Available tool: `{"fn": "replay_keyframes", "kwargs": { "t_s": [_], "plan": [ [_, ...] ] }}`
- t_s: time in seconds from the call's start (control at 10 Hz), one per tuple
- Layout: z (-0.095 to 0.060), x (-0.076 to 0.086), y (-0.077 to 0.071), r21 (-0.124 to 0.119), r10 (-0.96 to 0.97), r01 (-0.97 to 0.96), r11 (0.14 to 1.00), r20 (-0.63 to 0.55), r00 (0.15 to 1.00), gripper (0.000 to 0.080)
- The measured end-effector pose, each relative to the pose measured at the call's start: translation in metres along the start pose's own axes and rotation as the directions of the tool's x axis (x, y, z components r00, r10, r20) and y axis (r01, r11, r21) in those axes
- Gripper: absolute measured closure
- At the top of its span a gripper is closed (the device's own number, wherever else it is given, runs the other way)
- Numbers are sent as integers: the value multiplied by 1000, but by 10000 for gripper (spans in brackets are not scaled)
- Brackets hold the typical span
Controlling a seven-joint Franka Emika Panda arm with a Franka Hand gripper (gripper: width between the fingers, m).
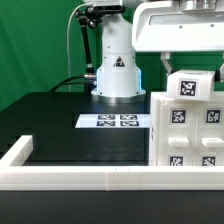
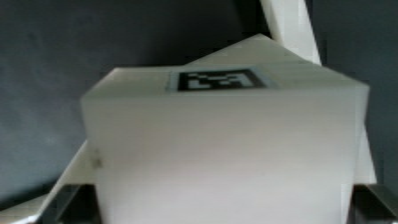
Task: Assemble cabinet
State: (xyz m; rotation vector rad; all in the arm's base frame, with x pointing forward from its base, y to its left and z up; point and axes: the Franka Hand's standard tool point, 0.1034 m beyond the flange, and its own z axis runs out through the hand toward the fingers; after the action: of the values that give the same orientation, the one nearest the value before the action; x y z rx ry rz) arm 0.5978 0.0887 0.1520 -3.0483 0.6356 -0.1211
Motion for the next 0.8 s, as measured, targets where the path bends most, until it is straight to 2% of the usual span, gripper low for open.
{"fn": "replay_keyframes", "kwargs": {
  "t_s": [0.4, 0.7, 0.8],
  "plan": [
    [1, -4, -10, 33, 372, -371, 928, -12, 928, 235],
    [1, -3, -18, 56, 611, -609, 791, -8, 792, 235],
    [1, -2, -19, 64, 693, -692, 719, 8, 721, 235]
  ]
}}
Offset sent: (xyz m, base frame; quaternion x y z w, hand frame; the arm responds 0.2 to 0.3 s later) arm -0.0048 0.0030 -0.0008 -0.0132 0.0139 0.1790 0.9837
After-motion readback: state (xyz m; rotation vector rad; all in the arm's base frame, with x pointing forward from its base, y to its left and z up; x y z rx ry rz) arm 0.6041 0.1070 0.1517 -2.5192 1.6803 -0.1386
